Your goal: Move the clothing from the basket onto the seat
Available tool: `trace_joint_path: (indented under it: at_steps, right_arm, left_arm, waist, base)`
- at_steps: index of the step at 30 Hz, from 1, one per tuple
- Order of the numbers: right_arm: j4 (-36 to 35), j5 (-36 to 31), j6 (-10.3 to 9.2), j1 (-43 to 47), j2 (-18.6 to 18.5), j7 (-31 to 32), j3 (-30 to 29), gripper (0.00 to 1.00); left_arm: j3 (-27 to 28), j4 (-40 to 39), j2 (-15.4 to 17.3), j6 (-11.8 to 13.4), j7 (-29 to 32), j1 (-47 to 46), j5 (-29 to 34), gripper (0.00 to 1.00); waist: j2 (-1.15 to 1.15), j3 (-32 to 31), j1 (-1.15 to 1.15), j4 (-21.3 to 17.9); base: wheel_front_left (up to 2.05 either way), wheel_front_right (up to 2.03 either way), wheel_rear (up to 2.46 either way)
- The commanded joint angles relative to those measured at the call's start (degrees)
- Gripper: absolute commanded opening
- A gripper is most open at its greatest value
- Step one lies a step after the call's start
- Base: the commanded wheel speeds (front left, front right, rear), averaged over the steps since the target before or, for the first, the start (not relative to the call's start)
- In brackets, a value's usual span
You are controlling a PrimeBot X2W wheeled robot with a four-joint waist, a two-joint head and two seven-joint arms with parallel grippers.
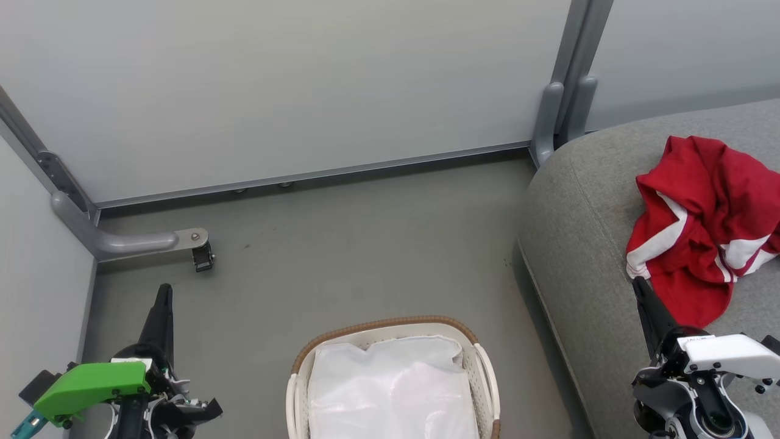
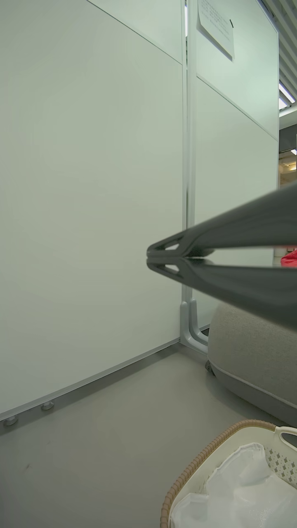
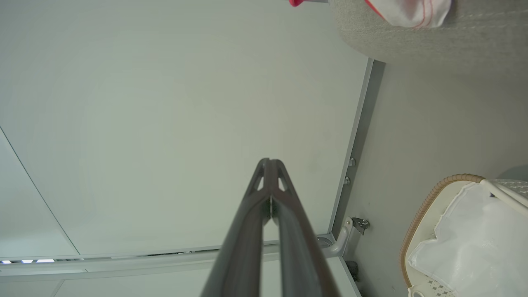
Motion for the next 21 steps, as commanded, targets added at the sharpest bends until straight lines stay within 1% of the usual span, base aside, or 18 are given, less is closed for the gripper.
trace_joint_path:
  at_steps: [1,21]
  right_arm:
    - [-0.2,0.2,0.0,-0.5,-0.3,0.2,-0.1,0.0]
    - [-0.2,0.2,0.0,-0.5,-0.3,0.2,-0.1,0.0]
  left_arm:
    - [0.1,-0.1,0.4,-0.3,0.2,-0.7,-0.2,0.0]
    - [0.1,-0.1,0.4,-0.3,0.2,-0.7,-0.2,0.0]
  waist:
    - [0.0,0.0,0.0,0.0]
    - [0.0,0.0,0.0,0.0]
  base:
    - [0.0,0.0,0.0]
    - [0.0,0.0,0.0]
